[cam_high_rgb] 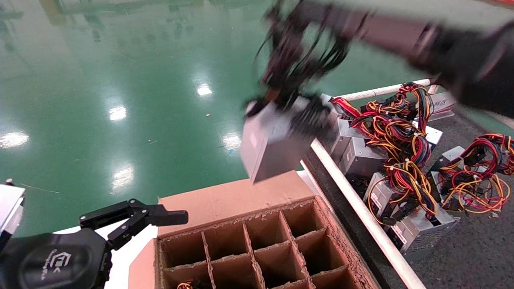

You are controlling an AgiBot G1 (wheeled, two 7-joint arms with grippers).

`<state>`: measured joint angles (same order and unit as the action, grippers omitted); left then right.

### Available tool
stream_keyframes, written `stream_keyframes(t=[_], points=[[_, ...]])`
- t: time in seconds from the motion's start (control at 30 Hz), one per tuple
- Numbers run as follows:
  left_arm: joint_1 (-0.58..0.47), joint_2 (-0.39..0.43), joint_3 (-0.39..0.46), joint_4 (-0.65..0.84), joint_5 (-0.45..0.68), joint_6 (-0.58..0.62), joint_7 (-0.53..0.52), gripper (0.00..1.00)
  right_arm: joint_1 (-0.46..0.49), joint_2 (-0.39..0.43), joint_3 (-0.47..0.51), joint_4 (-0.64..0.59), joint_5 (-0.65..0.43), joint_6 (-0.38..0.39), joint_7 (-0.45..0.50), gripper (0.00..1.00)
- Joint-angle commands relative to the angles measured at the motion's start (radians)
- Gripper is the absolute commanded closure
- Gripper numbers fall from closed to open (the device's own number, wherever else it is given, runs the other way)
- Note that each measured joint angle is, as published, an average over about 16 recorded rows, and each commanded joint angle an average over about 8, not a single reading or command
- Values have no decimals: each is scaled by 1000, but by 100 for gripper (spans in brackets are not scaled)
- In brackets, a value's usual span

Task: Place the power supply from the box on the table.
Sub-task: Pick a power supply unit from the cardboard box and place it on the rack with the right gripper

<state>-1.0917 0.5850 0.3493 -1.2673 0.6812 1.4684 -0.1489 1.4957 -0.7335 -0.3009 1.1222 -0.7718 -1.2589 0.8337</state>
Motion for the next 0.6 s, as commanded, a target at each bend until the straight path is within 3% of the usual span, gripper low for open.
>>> stream_keyframes(t=[0.03,0.6], points=[[0,0,0,0,0,0,0,0,42,5,5,-48,-4,4,10,100],[0,0,0,0,0,0,0,0,322,73,7,-406,-103,-47,-64,100]])
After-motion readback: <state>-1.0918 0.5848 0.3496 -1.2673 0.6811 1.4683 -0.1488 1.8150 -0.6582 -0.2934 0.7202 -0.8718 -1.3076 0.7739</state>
